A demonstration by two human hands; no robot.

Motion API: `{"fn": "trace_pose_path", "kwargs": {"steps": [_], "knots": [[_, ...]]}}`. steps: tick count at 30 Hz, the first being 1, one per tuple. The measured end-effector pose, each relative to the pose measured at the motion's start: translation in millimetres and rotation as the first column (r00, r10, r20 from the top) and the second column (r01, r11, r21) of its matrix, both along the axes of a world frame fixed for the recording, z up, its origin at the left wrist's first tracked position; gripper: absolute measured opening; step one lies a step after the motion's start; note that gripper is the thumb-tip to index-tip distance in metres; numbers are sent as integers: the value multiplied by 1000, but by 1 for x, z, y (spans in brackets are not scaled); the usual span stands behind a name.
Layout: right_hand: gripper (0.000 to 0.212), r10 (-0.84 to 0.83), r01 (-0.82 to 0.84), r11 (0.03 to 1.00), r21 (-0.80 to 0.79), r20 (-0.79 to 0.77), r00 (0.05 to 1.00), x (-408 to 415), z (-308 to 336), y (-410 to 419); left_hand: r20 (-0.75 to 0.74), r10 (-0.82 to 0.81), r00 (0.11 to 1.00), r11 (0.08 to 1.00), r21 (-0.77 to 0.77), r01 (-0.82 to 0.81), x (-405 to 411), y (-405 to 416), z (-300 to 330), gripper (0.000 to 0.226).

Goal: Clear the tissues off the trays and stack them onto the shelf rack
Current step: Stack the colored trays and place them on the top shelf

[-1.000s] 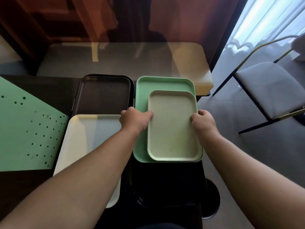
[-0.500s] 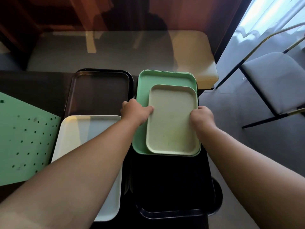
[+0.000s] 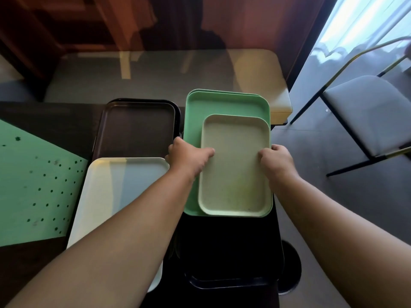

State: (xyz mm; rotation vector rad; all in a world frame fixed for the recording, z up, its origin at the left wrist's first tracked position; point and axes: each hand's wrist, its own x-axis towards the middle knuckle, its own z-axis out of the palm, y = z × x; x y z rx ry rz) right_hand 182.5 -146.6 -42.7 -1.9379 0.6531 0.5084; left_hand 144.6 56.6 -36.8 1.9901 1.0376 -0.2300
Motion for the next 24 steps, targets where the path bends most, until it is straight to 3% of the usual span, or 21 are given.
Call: {"fn": "trace_pose_path", "kwargs": {"steps": [4, 6, 8, 11, 14, 15, 17, 20, 24], "knots": [[48, 11, -16, 999, 49, 91, 996, -21, 12, -11, 166, 65, 984, 996, -76, -53, -19, 5, 7, 109], [55, 44, -50, 998, 29, 177, 983, -36, 31, -14, 239, 70, 969, 988, -150, -35, -34, 8, 9, 95], [48, 90, -100, 995, 22, 271, 958, -53, 49, -16, 330, 52, 942, 984, -176, 7, -52, 7, 23, 78], [17, 139, -175, 983, 61, 378, 915, -73, 64, -23, 561, -48, 827, 987, -100, 125, -78, 2, 39, 43], [34, 195, -272, 957, 106, 460, 866, -86, 73, -27, 710, -110, 696, 987, -1, 158, -99, -5, 54, 25], [34, 212, -298, 948, 110, 479, 852, -89, 76, -28, 734, -115, 669, 988, 16, 153, -104, -9, 59, 24], [31, 237, -342, 932, 115, 520, 821, -97, 79, -31, 751, -97, 653, 993, 26, 117, -114, -15, 67, 44], [33, 246, -359, 929, 91, 572, 782, -104, 77, -35, 723, -111, 682, 993, 60, 97, -126, -20, 72, 75], [31, 244, -345, 936, 74, 573, 783, -113, 60, -44, 731, -41, 681, 993, -48, 112, -137, -22, 67, 65]]}}
